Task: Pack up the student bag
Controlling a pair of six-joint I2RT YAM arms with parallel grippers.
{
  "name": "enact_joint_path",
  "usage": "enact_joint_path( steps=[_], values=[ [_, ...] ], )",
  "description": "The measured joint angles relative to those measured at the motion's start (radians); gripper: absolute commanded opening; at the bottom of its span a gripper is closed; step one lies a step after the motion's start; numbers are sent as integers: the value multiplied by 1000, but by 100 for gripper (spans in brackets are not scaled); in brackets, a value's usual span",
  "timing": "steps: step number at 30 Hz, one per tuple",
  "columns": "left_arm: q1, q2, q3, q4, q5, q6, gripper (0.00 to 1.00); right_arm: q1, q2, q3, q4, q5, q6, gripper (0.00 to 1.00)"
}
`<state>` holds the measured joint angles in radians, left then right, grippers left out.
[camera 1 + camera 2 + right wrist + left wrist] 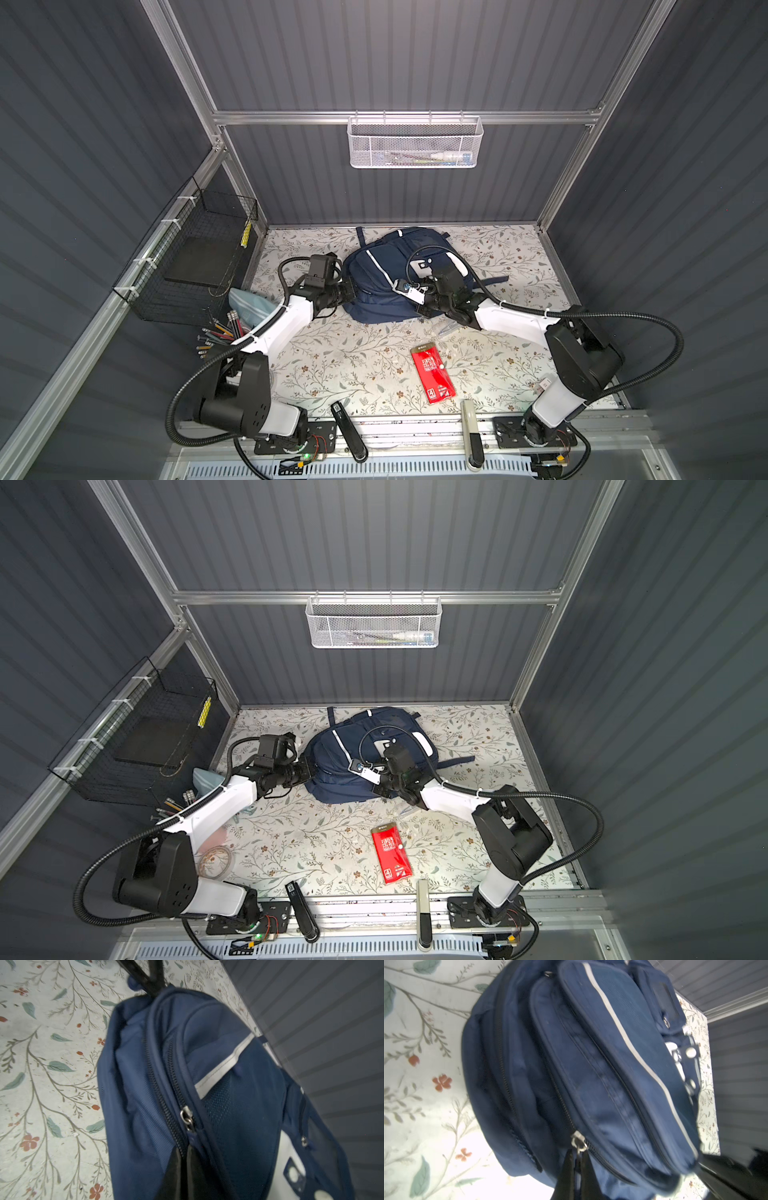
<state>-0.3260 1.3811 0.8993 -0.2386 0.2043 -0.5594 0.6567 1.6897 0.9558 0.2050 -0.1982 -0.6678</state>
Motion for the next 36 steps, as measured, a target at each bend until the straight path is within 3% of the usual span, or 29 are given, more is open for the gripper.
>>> enact_joint_path(
  steps=[4, 7, 10, 13, 16, 20, 25, 26, 28, 29, 33, 36],
  values=[
    [-115, -101, -45, -16, -51, -64, 0, -13, 13, 9, -64, 45, 27, 58],
    [-205, -159, -51, -29, -74, -117, 0, -5, -77, -9, -96, 64, 76, 64],
    [-303, -173, -51, -30, -112, -162, 0, 77, -201, -34, -105, 78, 96, 64],
    [-384, -148, -51, -25, -123, -195, 0, 166, -225, -34, -78, 75, 92, 58],
    [-411, -117, -50, -36, -143, -211, 0, 171, -165, -35, -64, 96, 71, 52],
    [-415, -111, -47, -48, -163, -212, 0, 137, -87, -38, -56, 91, 58, 28],
    [-415, -113, -47, -50, -179, -212, 0, 119, -82, -41, -51, 54, 35, 38],
    [-415, -113, -47, -48, -179, -212, 0, 115, -82, -41, -56, 44, 30, 29],
    [-415, -113, -47, -43, -179, -212, 0, 111, -82, -41, -67, 34, 19, 3],
    [-415, -113, -47, -40, -183, -212, 0, 109, -82, -41, -69, 31, 15, 0],
    [-399, -107, -34, -56, -222, -192, 0, 98, -93, -76, -25, 19, -6, 0],
    [-298, -93, -42, -60, -179, -170, 0, 59, -126, -117, -14, -13, -7, 0]
  ],
)
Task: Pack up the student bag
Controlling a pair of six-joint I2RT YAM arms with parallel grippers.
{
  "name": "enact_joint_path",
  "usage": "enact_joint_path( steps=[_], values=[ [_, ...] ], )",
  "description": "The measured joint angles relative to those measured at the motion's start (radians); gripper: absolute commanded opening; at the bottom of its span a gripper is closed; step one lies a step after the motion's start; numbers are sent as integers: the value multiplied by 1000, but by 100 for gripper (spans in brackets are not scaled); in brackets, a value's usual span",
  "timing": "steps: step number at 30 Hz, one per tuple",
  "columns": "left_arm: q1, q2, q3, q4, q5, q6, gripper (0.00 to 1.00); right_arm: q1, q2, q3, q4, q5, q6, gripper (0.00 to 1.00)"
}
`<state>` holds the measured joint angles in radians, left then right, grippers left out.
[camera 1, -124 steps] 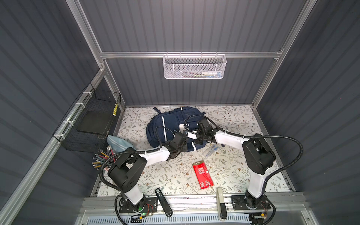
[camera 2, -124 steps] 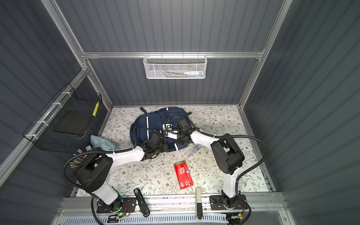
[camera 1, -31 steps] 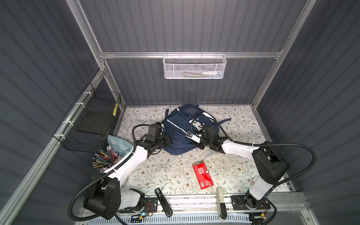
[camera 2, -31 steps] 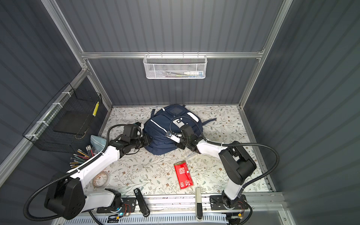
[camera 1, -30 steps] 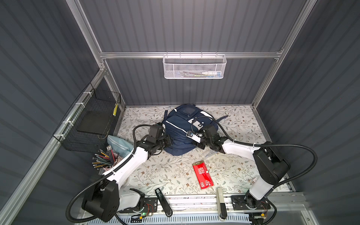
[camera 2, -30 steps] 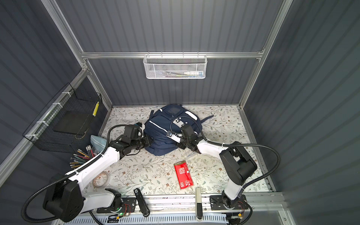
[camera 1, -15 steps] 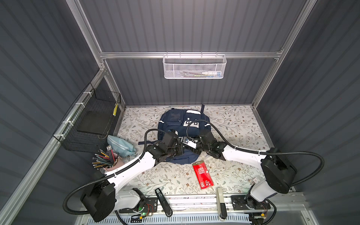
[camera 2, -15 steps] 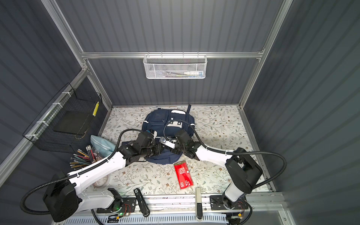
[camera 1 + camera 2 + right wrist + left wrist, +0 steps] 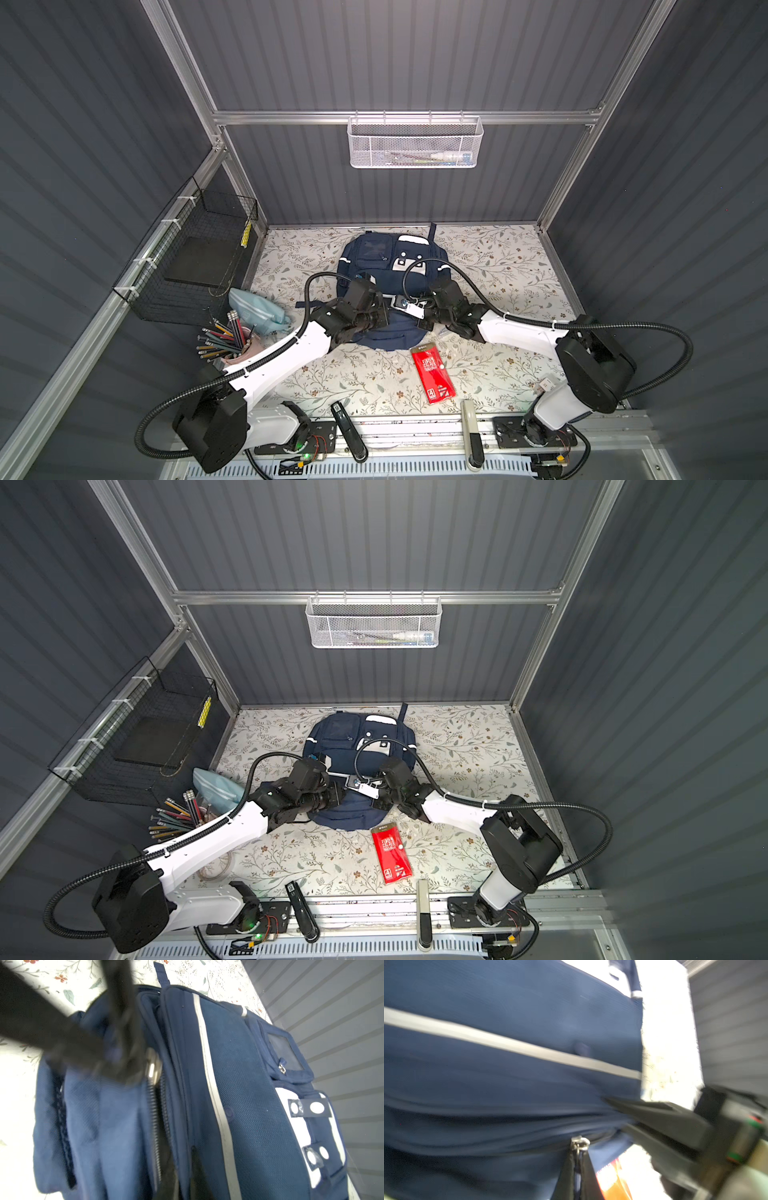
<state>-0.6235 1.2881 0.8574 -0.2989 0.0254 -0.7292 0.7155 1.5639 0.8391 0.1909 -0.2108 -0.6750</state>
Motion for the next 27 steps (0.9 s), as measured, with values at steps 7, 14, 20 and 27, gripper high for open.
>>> enact_joint_path(
  steps=[7, 14, 20, 27],
  values=[
    [253, 78, -10, 30, 76, 143, 0, -103, -39, -18, 32, -82, -2, 0],
    [277, 87, 23, 72, 147, 206, 0, -149, 43, 71, 26, -82, 15, 32],
    [145, -23, 26, 45, 95, 139, 0, -185, 64, 135, -45, -5, 88, 57],
    [-15, 23, 23, 67, 92, 57, 0, -34, -194, -21, -42, 12, 125, 66]
  ],
)
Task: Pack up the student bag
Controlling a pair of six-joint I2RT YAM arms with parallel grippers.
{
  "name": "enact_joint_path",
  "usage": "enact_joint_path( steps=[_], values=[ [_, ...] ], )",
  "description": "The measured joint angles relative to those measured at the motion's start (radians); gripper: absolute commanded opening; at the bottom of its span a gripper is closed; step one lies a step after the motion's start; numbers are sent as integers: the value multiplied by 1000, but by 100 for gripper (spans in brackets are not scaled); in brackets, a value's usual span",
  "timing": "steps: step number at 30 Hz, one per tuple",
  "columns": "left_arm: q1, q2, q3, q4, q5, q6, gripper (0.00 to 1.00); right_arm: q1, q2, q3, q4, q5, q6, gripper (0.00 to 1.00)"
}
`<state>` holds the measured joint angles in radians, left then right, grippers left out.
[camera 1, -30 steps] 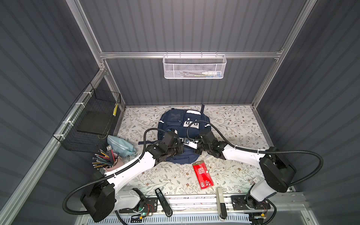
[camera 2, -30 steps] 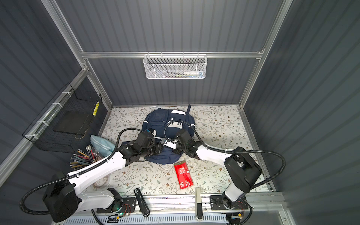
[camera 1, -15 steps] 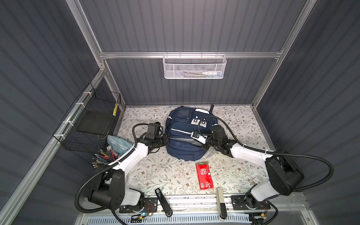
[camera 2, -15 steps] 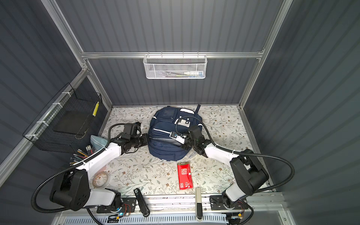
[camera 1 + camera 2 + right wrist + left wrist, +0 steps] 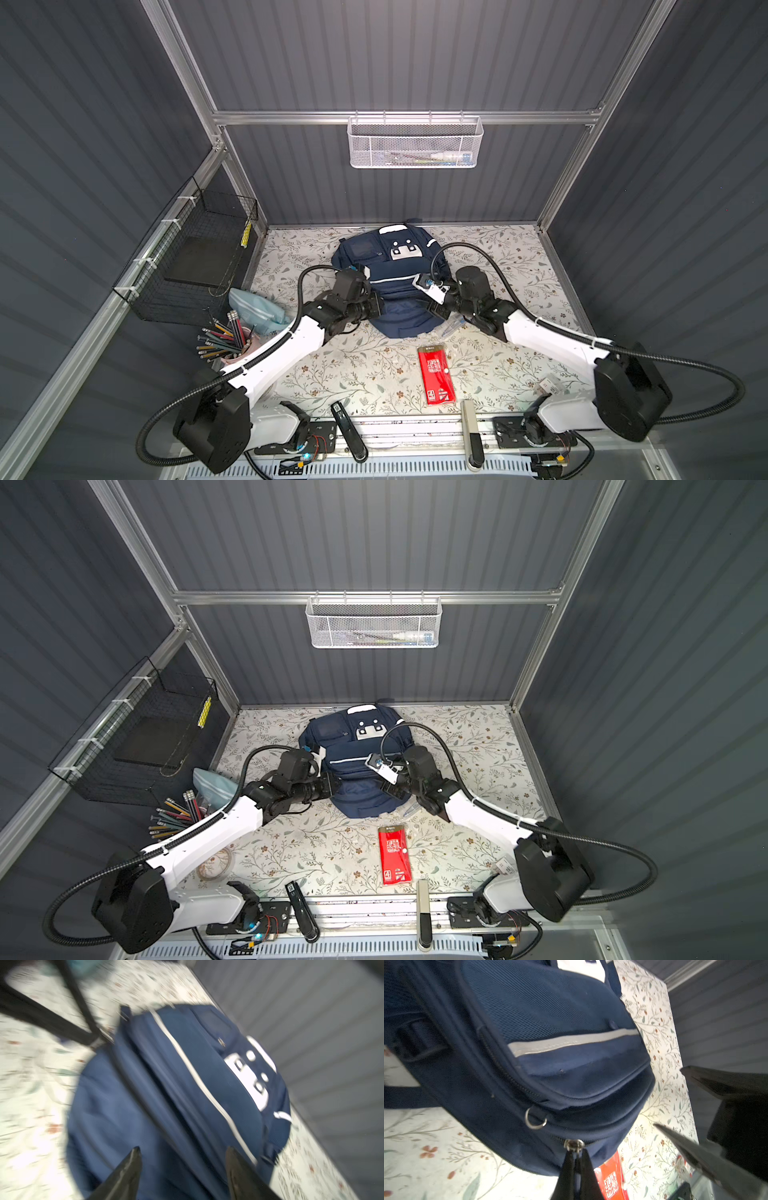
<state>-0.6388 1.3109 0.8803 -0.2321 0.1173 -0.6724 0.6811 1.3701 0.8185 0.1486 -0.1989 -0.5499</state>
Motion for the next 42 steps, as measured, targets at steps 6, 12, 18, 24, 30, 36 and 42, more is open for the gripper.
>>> enact_joint_path(
  steps=[6, 12, 18, 24, 30, 36, 42],
  values=[
    [-42, 34, 27, 10, 13, -33, 0, 45, 111, 1, 29, -8, -3, 64],
    [-48, 34, 31, 4, 12, -66, 0, 61, 236, 46, 91, 30, -13, 9],
    [-5, 41, 32, -42, -37, -11, 0, 64, 219, 15, 109, 16, -49, 0],
    [262, 187, 56, -34, -12, 108, 0, 55, 152, -52, 122, -33, -87, 0],
    [330, 338, 180, -28, 15, 196, 0, 13, 159, -48, 137, -68, -95, 0],
    [334, 300, 163, 28, 19, 201, 0, -45, 163, -37, 126, -71, -97, 34],
    [326, 154, 43, 30, -76, 164, 62, -39, 163, -32, 111, -52, -41, 56]
  ],
)
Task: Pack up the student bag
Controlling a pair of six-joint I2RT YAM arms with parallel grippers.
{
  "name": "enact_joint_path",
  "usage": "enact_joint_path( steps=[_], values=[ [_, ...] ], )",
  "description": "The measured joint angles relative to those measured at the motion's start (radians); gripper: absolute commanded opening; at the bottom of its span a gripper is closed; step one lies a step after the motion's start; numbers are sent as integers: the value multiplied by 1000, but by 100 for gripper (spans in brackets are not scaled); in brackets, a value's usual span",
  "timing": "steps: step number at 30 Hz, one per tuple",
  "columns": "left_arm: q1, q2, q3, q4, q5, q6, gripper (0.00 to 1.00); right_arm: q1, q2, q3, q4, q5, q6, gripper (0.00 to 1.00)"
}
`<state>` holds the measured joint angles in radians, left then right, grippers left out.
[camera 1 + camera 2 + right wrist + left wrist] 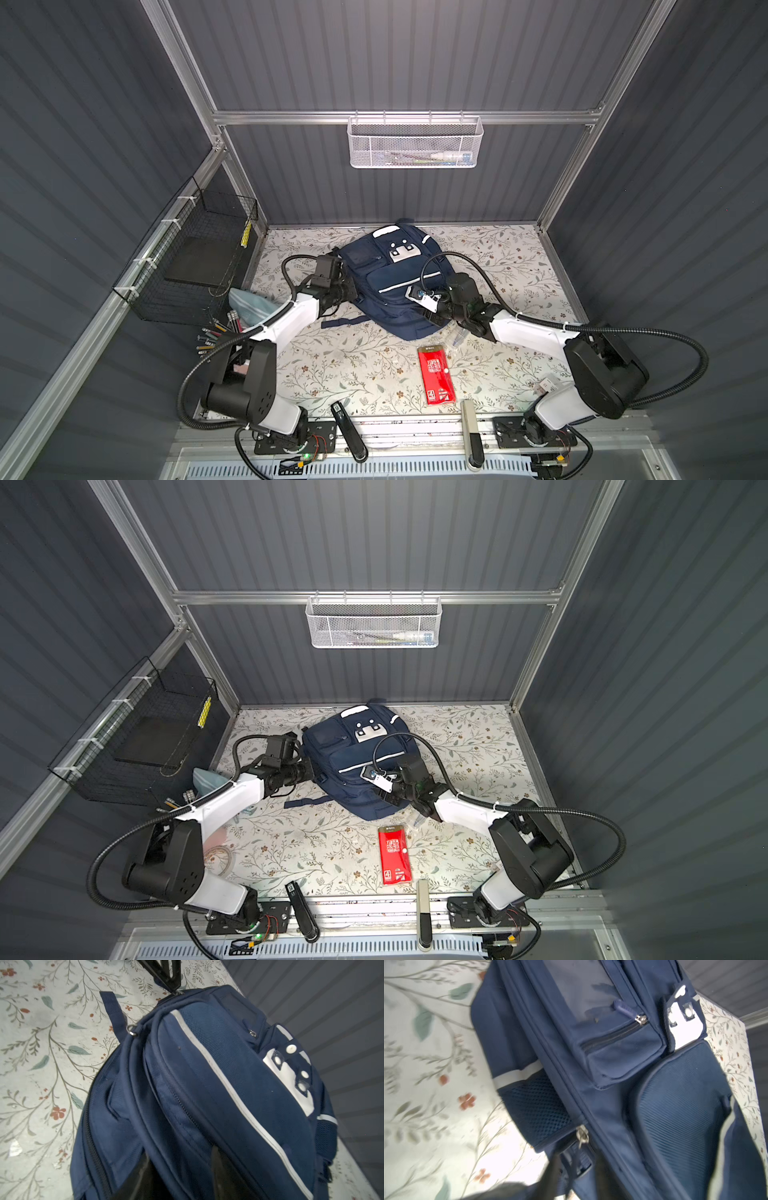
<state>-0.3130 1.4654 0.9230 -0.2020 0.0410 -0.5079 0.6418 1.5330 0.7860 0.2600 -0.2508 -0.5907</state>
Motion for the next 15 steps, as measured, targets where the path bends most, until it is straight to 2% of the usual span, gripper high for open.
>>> enact_joint_path(
  steps=[3, 6, 7, 10, 15],
  values=[
    [-14, -48, -3, -57, -114, -2, 72, 23, -7, 0, 0, 56, 57, 60],
    [-14, -96, -8, -128, -258, -2, 93, 38, -45, -1, 0, 82, 134, 62],
    [-8, -101, -9, -148, -298, -3, 96, 38, -63, -1, 2, 85, 159, 63],
    [55, -46, -2, -191, -390, 0, 98, 38, -113, -3, 34, 87, 225, 64],
    [130, 155, 43, -262, -555, 0, 99, 38, -135, -23, 98, 63, 308, 65]
  ],
)
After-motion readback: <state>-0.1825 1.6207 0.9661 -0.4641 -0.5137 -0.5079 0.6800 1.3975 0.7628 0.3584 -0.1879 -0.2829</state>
